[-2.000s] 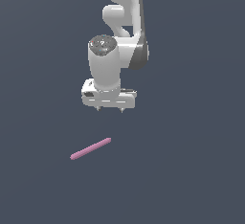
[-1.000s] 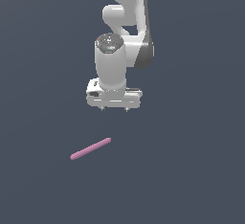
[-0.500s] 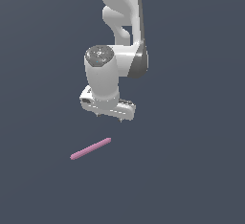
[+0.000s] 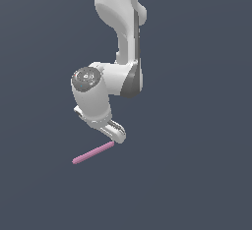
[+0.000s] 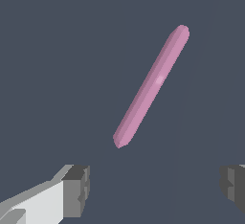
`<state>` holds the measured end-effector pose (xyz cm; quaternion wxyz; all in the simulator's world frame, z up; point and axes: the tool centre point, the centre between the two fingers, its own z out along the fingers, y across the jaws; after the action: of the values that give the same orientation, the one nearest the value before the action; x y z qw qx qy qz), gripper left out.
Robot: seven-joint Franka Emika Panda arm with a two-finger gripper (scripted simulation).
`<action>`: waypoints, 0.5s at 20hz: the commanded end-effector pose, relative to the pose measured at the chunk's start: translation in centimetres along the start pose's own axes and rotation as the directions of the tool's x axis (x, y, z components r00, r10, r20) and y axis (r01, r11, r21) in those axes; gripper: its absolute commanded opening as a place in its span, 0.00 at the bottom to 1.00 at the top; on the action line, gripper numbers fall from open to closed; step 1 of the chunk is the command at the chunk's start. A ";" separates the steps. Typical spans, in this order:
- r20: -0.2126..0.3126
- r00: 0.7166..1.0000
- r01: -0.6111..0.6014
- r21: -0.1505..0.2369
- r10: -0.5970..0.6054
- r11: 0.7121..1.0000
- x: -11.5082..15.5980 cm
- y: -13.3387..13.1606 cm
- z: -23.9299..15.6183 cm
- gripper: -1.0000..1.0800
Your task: Pick up the object and move it to a goal position.
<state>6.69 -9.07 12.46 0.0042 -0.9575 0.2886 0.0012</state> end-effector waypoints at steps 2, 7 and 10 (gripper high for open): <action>0.000 0.993 -0.117 0.000 0.117 0.993 1.7 0.4 1.3 0.96; -0.002 0.963 -0.269 -0.002 0.269 0.963 3.9 1.1 3.2 0.96; -0.003 0.940 -0.341 -0.003 0.341 0.940 4.9 1.4 4.1 0.96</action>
<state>9.62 -12.47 8.78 0.0022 -0.9019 0.4320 0.0014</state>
